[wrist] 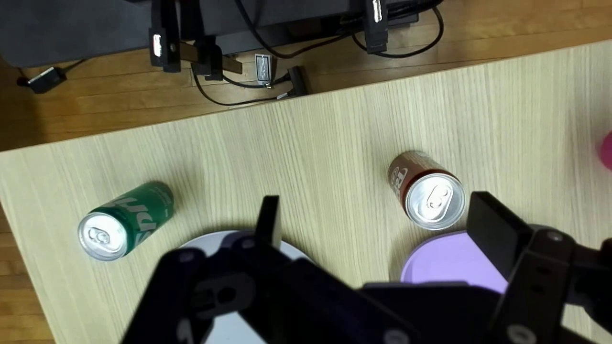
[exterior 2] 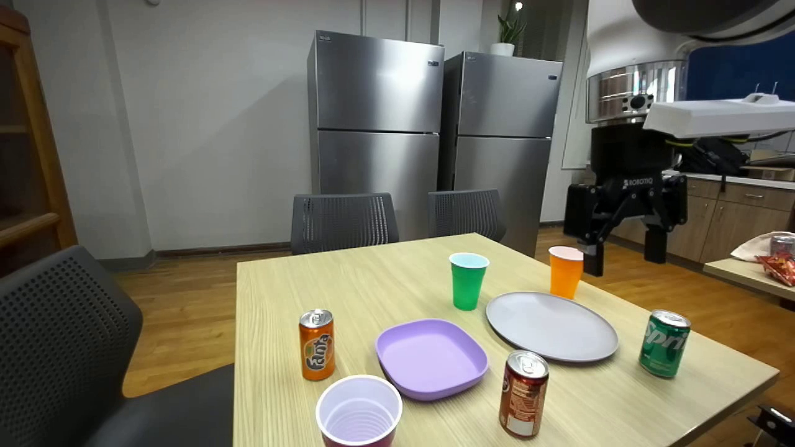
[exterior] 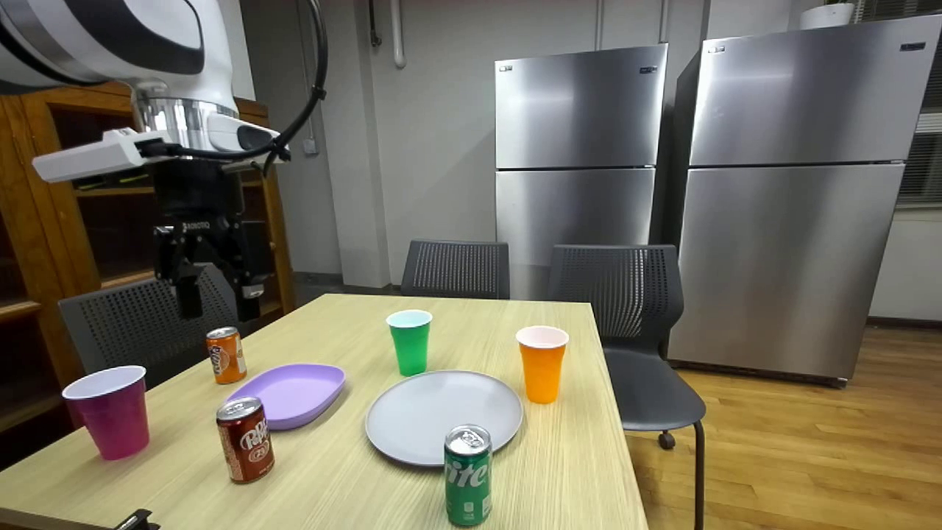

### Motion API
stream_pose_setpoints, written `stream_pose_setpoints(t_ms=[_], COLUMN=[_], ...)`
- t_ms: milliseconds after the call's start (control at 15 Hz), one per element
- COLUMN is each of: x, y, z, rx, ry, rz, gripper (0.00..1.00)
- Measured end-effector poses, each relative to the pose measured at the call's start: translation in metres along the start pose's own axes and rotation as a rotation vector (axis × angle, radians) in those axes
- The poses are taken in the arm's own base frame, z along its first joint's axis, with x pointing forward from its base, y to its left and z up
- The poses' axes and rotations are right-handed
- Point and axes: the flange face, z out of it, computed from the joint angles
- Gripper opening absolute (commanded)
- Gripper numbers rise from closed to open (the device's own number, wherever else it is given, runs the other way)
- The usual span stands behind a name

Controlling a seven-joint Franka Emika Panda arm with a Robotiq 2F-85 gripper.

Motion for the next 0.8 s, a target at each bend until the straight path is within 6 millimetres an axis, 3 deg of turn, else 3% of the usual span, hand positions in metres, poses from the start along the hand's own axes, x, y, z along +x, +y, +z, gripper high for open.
stream_pose_setpoints(t_ms=[333,800], x=[0.000,0.008], y=[-0.025,-0.045], z=[0.022,0.054], rx=[-0.019,-0.051], ry=[-0.035,-0.093], rz=[-0.069,-0.136], gripper=[1.00,1.00])
